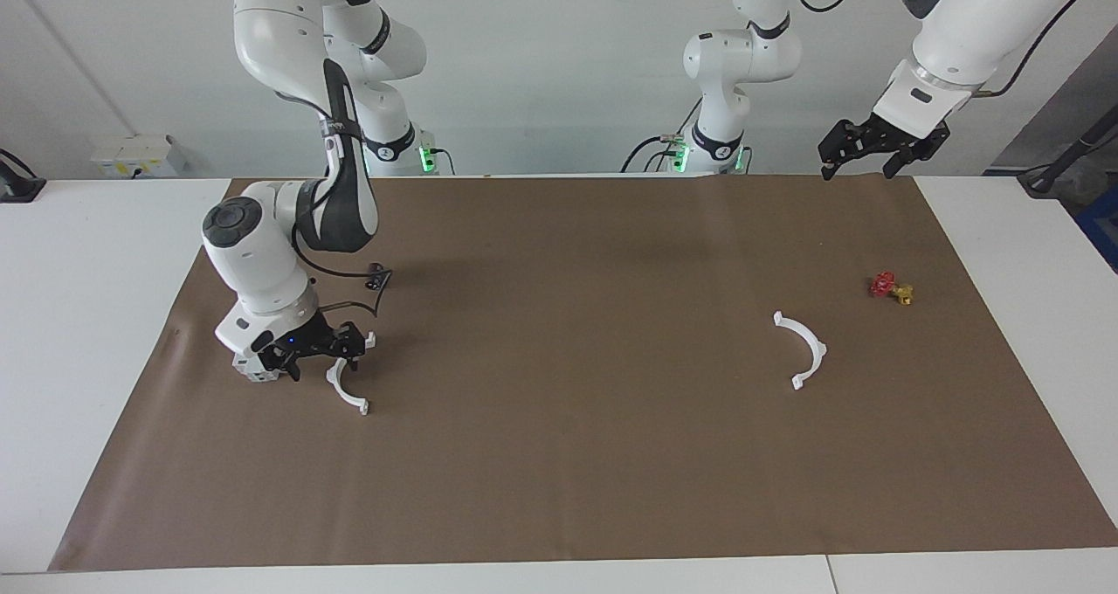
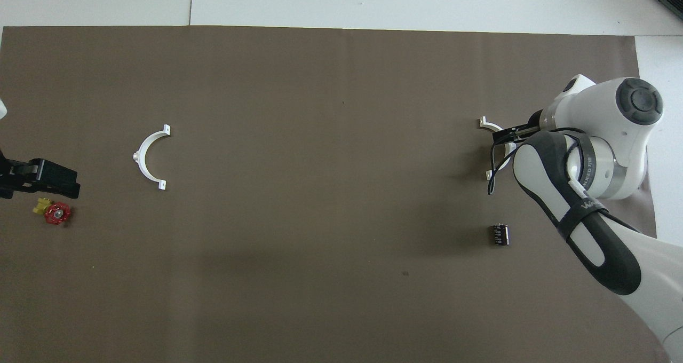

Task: Assemble drain pipe with both arms
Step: 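Reach the right gripper down and grasp the nearer white clamp half, then carry the white clamp half with the right gripper toward the table center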

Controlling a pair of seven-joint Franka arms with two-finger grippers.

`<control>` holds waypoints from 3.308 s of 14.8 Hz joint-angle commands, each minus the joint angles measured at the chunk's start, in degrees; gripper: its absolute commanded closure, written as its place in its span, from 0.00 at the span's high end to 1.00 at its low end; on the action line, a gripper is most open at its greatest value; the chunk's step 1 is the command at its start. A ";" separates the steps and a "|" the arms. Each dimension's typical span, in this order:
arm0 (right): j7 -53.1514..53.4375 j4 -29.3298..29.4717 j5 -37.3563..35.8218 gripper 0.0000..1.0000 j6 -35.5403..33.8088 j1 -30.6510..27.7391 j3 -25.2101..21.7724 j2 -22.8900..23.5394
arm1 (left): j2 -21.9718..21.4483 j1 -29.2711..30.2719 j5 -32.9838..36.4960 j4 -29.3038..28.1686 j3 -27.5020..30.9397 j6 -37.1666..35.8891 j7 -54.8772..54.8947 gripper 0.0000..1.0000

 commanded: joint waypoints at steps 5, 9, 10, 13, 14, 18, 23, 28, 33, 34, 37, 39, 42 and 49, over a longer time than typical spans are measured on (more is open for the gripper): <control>-4.98 -2.55 3.96 1.00 3.44 -0.62 0.09 0.87 | -0.69 -0.70 -0.68 -0.94 0.69 0.48 -0.76 1.00; -7.87 -3.51 3.96 0.62 5.10 -0.97 0.09 1.49 | -0.69 -0.61 -0.68 -0.94 0.69 0.48 -0.76 1.00; -8.23 -3.69 3.96 0.19 5.28 -0.98 0.09 1.49 | -0.69 -0.61 -0.68 -0.94 0.69 0.48 -0.76 1.00; -7.27 -2.55 3.96 0.00 4.67 -1.15 0.09 1.75 | -0.69 -0.61 -0.68 -0.94 0.69 0.48 -0.76 1.00; -6.92 -2.20 3.96 0.00 4.49 -1.06 0.09 1.75 | -0.69 -0.61 -0.68 -0.94 0.69 0.48 -0.76 1.00; -3.76 1.05 3.87 0.00 0.29 -0.19 0.00 1.05 | -0.69 -0.52 -0.68 -0.94 0.69 0.48 -0.76 1.00; 15.36 8.08 1.25 0.00 -11.31 5.16 -0.35 -1.15 | -0.68 -0.52 -0.68 -0.94 0.69 0.48 -0.76 1.00; 32.17 11.87 -1.23 0.00 -13.35 13.69 0.18 -0.89 | -0.60 -0.52 -0.68 -0.94 0.69 0.48 -0.76 1.00; 36.93 11.87 -1.39 0.00 -11.86 24.92 0.18 1.04 | -0.51 -0.61 -0.68 -0.94 0.69 0.66 -0.85 1.00; 38.94 12.13 -1.05 0.00 -10.90 26.78 0.18 2.35 | -0.51 -0.52 -0.68 -0.94 0.69 0.66 -0.85 1.00; 46.24 13.54 -1.84 0.00 -6.51 29.60 0.18 5.78 | -0.51 -0.52 -0.68 -0.94 0.69 0.75 -0.76 1.00; 47.22 13.36 -1.93 0.00 -4.83 31.36 0.18 7.19 | -0.42 -0.52 -0.68 -0.94 0.69 1.01 -0.76 1.00; 47.22 13.10 -5.08 0.00 -4.56 32.51 0.18 8.16 | -0.42 -0.52 -0.68 -0.94 0.69 1.10 -0.85 1.00; 47.75 9.24 -5.27 0.00 0.26 32.69 0.18 8.17 | -0.33 -0.61 -0.68 -1.03 0.69 1.36 -0.85 1.00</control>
